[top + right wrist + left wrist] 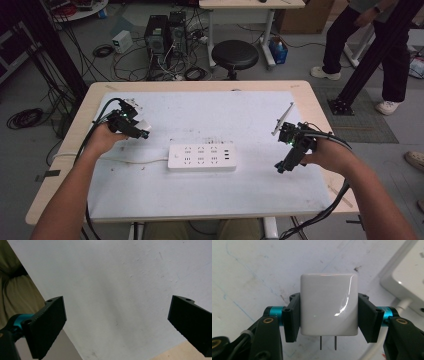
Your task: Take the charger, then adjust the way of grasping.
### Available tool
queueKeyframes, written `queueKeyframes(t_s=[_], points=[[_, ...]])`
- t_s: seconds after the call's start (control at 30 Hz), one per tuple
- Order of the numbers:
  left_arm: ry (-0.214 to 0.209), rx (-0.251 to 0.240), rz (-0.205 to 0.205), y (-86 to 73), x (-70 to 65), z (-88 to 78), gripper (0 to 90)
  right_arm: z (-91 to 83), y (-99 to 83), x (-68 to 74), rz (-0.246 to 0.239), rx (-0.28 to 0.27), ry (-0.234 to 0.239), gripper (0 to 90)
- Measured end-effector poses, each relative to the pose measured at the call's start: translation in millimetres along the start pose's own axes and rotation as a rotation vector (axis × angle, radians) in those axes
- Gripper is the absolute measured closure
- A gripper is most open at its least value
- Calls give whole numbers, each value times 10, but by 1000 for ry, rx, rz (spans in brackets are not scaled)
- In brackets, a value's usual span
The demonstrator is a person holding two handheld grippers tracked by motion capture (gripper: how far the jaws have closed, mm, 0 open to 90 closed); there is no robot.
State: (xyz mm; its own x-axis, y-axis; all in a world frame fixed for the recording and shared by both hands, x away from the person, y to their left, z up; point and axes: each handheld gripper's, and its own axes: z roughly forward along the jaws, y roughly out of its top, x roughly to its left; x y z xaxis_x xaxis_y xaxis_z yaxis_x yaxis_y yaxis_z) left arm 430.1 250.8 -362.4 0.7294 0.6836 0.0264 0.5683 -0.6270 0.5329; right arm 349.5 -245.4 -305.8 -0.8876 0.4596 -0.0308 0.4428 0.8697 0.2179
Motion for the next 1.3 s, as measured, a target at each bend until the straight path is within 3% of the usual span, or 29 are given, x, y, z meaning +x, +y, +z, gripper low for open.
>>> queueKeyframes(t_s=[0.07,0.1,0.23,0.57,0.93,1.13,1.3], points=[[0,0,0,0,0,0,425,-6,3,3,2,-5,0,11],[7,-26,19,12,-75,-175,425,-18,5,0,4,-14,-2,11],[17,-56,41,48,-192,-405,425,-53,4,1,10,-33,-11,11],[29,-90,143,276,-553,-826,425,-121,7,5,25,-58,-24,11],[-3,-87,202,384,-778,-836,425,-128,17,19,16,-72,-34,11],[-31,-94,232,412,-872,-793,424,-133,16,10,55,-106,-22,11],[-53,-105,265,439,-916,-792,424,-163,6,4,115,-168,-3,11]])
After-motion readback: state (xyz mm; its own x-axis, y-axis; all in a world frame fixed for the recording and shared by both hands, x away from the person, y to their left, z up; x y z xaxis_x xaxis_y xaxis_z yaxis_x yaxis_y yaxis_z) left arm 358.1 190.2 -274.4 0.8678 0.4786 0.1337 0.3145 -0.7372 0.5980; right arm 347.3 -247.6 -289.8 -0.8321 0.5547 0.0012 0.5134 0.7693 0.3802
